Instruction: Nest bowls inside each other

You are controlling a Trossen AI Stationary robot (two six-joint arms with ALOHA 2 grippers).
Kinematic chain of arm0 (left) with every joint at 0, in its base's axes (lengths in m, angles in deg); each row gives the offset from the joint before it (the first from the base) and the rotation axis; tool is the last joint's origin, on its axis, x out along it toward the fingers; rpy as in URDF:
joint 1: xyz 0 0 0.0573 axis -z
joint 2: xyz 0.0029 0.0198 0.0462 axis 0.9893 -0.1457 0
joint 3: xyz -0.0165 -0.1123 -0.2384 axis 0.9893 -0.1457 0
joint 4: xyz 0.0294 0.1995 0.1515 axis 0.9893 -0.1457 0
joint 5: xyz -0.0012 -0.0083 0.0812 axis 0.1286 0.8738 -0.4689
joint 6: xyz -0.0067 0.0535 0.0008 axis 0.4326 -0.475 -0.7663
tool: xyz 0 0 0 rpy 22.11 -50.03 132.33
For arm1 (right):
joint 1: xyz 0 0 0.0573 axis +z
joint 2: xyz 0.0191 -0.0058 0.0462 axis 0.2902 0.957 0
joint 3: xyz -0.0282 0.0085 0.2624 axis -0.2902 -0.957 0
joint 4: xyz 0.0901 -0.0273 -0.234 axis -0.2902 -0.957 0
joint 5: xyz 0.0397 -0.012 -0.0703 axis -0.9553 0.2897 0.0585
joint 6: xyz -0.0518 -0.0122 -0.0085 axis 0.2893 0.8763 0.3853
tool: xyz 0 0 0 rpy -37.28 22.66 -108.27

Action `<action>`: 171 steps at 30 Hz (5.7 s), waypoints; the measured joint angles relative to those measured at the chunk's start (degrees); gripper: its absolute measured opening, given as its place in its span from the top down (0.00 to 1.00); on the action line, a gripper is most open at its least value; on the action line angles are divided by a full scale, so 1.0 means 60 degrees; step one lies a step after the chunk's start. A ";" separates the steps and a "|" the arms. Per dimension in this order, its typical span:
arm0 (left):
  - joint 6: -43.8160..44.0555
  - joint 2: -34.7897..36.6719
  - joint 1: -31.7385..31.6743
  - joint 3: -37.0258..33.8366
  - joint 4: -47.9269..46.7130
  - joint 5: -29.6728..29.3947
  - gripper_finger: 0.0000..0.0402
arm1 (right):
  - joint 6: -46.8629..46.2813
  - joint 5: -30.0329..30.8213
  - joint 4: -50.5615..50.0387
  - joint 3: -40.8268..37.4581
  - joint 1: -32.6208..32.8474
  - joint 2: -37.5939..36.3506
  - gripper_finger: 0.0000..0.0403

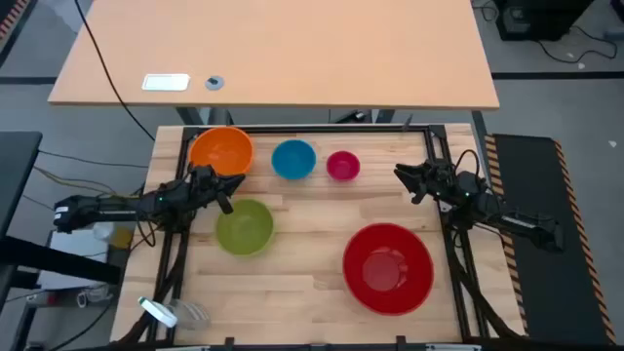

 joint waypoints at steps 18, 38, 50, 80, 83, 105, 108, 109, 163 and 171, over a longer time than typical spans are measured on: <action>0.0000 0.0000 0.0000 0.0003 -0.0001 0.0000 0.96 | 0.0002 0.0001 0.0000 -0.0001 0.0000 0.0002 0.60; 0.0000 -0.0001 0.0003 0.0004 0.0002 -0.0003 0.96 | 0.0000 -0.0002 0.0003 0.0000 0.0003 -0.0001 0.60; 0.0000 0.0000 0.0000 0.0000 0.0002 0.0000 0.96 | 0.0004 0.0002 0.0000 0.0000 0.0000 -0.0002 0.60; 0.2463 -0.0565 -0.0007 0.0004 0.0640 -0.3221 0.96 | 0.0001 -0.0002 0.0000 -0.0001 0.0001 0.0000 0.60; 0.2795 -0.0568 -0.0007 0.0004 0.1184 -0.3224 0.96 | 0.0002 -0.0001 0.0000 -0.0002 0.0004 0.0000 0.60; 0.5021 -0.0578 -0.0004 0.0112 0.3314 -0.3306 0.96 | -0.1200 -0.0927 0.2180 0.0188 -0.0022 0.0802 0.60; 0.4994 -0.0762 -0.0007 0.0541 0.3401 -0.3180 0.96 | -0.0873 -0.1156 0.1977 0.0615 -0.0022 0.1886 0.60; 0.4991 -0.0843 -0.0004 0.0676 0.3401 -0.3180 0.96 | -0.0776 -0.1164 0.1995 0.0821 -0.0022 0.2321 0.60; 0.1854 -0.8995 -0.4232 0.7253 -1.0132 0.3360 0.57 | 0.3410 -0.2609 -0.3443 1.4823 0.0817 1.7069 0.60; 0.1449 -0.9402 -0.3565 0.7253 -0.8275 0.4397 0.57 | 0.3442 -0.2418 -0.4028 1.4819 0.0732 1.7069 0.60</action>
